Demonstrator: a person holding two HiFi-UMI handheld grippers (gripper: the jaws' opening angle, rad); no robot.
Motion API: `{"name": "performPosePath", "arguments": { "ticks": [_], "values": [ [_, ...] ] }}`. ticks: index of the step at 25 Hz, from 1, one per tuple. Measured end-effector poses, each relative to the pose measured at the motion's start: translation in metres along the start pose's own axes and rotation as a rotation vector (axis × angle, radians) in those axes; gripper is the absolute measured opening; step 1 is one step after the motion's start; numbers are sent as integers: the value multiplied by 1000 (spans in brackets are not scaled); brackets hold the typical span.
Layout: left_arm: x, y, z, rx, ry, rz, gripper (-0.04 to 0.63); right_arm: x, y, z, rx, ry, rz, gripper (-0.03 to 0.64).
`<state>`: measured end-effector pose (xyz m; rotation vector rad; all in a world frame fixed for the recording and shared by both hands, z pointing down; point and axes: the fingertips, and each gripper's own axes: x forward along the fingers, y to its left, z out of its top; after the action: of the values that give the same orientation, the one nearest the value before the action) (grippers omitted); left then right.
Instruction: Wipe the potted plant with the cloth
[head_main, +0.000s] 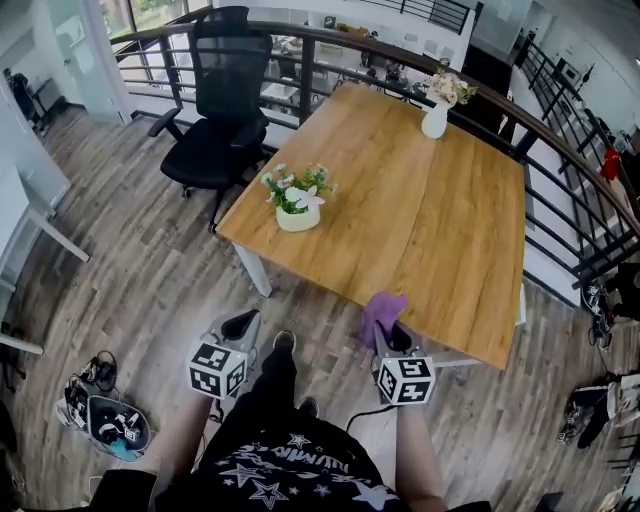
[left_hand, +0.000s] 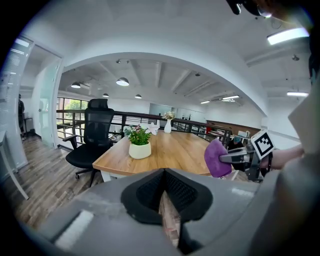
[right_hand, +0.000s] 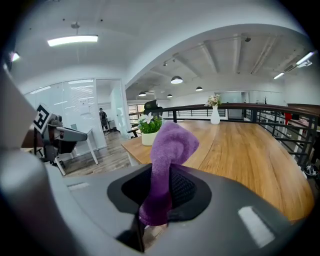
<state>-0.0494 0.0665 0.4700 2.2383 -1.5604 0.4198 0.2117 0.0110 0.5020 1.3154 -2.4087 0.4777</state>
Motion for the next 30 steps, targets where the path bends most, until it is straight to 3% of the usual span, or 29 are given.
{"name": "performPosePath", "arguments": {
  "ticks": [15, 21, 26, 30],
  "values": [
    [116, 70, 44, 5, 30, -122, 2, 94, -45, 57, -22, 21, -73, 89],
    [155, 103, 54, -8, 54, -130, 2, 144, -51, 72, -49, 60, -62, 89],
    [174, 115, 58, -7, 61, -190, 3, 172, -46, 81, -68, 92, -37, 89],
    [190, 116, 49, 9, 122, -280, 165, 190, -45, 81, -72, 128, -25, 89]
  ]
}}
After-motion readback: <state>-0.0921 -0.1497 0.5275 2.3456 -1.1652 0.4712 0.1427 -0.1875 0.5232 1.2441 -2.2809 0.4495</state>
